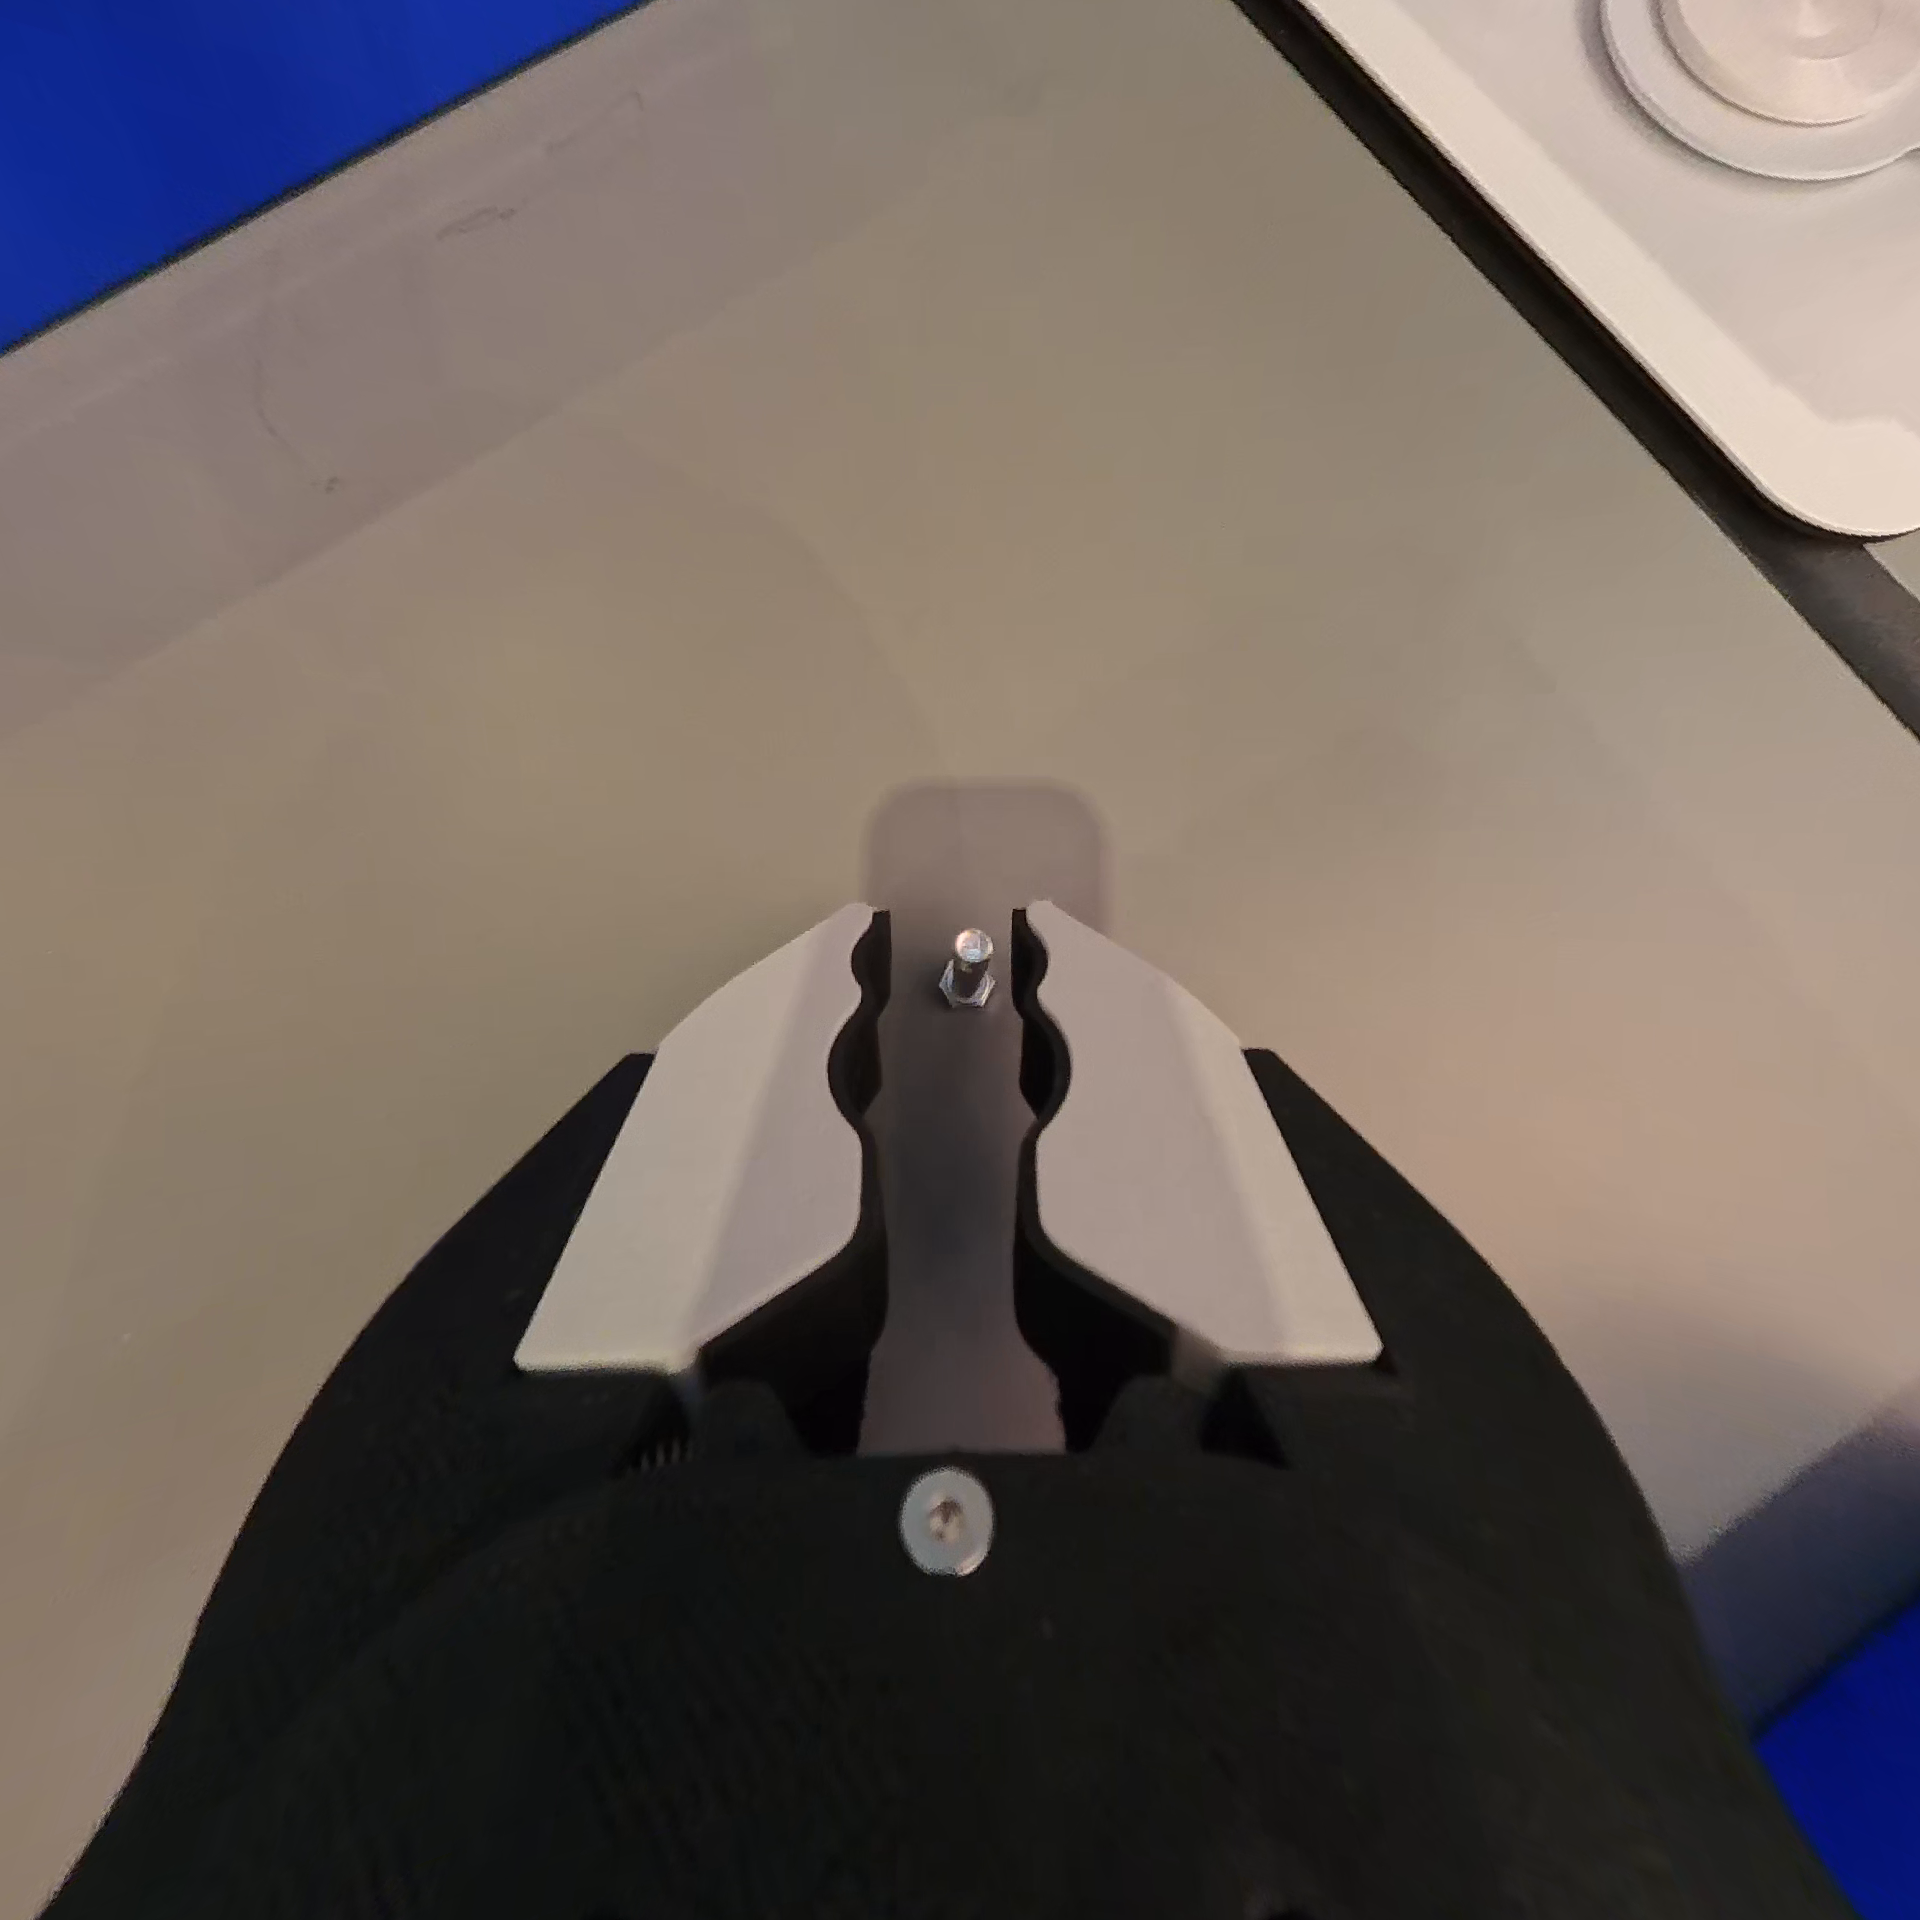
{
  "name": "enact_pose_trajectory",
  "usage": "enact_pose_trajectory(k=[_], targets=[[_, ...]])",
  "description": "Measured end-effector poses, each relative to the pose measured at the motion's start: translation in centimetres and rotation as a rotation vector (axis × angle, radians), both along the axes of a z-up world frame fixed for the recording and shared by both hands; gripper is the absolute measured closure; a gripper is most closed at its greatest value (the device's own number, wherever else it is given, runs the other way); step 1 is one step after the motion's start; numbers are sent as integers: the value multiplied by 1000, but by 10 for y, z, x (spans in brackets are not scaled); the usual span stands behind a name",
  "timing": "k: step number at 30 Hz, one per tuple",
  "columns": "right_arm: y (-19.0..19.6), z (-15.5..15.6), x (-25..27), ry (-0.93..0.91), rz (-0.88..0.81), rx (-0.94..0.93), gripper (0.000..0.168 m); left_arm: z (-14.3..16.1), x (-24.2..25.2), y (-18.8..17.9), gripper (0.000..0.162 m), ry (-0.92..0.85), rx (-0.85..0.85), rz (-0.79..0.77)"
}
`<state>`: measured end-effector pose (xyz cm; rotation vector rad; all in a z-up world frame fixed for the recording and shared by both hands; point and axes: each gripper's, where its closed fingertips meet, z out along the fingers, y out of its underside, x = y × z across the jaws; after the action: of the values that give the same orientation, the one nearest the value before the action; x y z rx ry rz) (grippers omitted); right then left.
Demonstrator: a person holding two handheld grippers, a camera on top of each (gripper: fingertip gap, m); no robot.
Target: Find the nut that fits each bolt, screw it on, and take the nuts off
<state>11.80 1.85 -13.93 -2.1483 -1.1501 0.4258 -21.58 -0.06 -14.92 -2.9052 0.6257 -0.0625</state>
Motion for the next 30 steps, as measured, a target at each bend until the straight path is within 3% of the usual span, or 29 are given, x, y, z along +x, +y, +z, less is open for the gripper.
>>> enact_pose_trajectory(k=[10,15,18,21,26,30], targets=[[2,3,2,-12,-10,28,141,13,-6,-1,152,29,30,3],[4,18,0,20,-34,62,123,80,19,-1,152,-89,226,-8],[5,47,-3,87,-46,140,114,129,63,-10,152,-156,375,-123],[1,85,-3,169,-39,202,112,159,119,-33,152,-238,440,-279],[-20,127,13,142,58,217,110,159,194,-54,152,-301,426,-410],[-29,146,45,77,79,217,110,124,257,-72,152,-310,326,-558]])
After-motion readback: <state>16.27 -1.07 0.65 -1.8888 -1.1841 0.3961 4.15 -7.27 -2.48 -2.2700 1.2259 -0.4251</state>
